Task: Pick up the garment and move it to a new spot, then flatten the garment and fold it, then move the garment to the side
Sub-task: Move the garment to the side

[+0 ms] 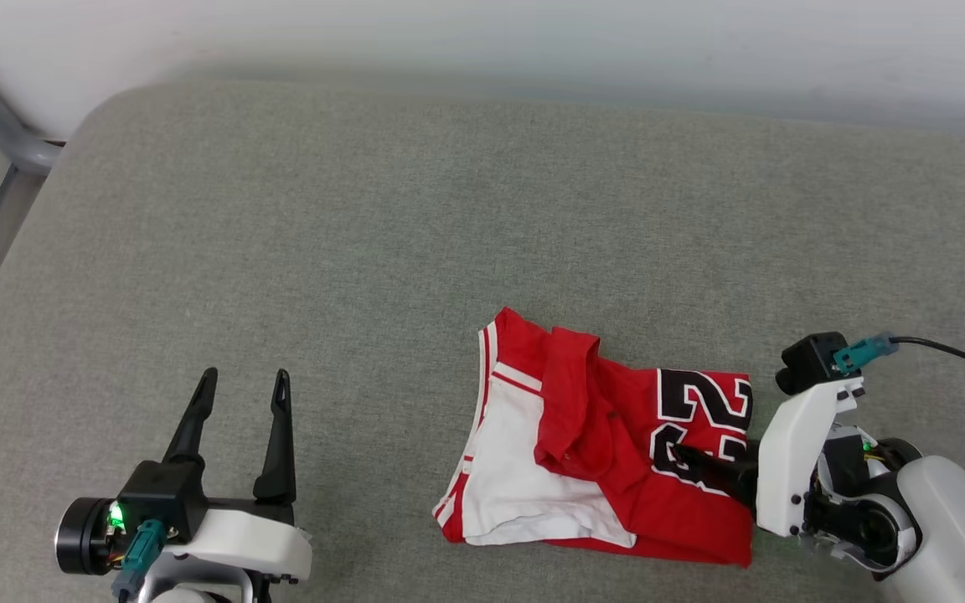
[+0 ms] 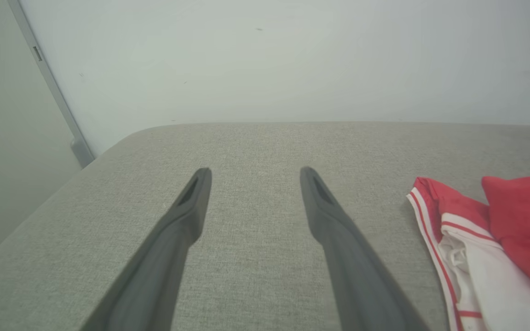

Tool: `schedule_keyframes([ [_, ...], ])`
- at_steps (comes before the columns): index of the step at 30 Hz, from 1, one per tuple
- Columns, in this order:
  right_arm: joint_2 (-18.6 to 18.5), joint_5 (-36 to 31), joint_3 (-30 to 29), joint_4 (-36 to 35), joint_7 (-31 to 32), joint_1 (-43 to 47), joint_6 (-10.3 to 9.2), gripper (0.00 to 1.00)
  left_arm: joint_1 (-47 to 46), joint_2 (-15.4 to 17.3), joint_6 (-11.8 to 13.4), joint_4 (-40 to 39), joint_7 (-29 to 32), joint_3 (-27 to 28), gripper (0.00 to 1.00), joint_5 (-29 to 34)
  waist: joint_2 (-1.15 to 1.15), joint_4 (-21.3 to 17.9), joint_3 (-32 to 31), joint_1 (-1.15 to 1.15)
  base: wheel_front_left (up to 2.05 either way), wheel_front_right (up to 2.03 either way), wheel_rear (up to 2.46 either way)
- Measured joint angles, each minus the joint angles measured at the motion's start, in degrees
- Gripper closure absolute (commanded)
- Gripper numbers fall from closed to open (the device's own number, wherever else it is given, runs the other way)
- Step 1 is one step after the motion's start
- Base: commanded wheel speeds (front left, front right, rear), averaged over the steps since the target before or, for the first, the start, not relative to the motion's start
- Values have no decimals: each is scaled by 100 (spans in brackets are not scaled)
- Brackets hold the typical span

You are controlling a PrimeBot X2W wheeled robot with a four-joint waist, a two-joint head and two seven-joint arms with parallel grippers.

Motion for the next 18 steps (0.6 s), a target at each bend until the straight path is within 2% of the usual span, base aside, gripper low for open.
schedule_keyframes([
  [3, 129, 71, 79, 396, -142, -115, 2, 0, -90, -3, -9, 36, 0, -11, 0, -2, 0, 93, 89, 0, 0, 0, 0],
  [8, 89, 126, 389, 693, -394, -247, 3, 0, -119, -5, -35, 89, 0, 15, 0, -8, 0, 212, 147, -1, 0, 0, 0],
  [9, 62, 138, 452, 715, -467, -262, 3, 7, -119, -8, -35, 91, 0, 21, 0, -9, 0, 221, 142, -1, 0, 0, 0],
  [10, 37, 172, 504, 747, -547, -272, 4, 63, -119, -10, -35, 96, 0, 27, 0, -9, 0, 226, 131, -1, 0, 0, 0],
  [11, 11, 207, 553, 757, -638, -277, 3, 96, -118, -11, -34, 98, 0, 34, 0, -9, 0, 227, 118, -1, 0, 0, 0],
  [12, -14, 230, 602, 762, -742, -282, 3, 100, -110, -15, -27, 103, 0, 40, 0, -9, 0, 224, 99, -1, 0, 0, 0],
  [18, -181, 292, 909, 561, -1221, -332, 4, 100, -31, -27, 3, 120, 0, 57, 0, -26, 0, 157, -6, -1, 0, 0, 0],
])
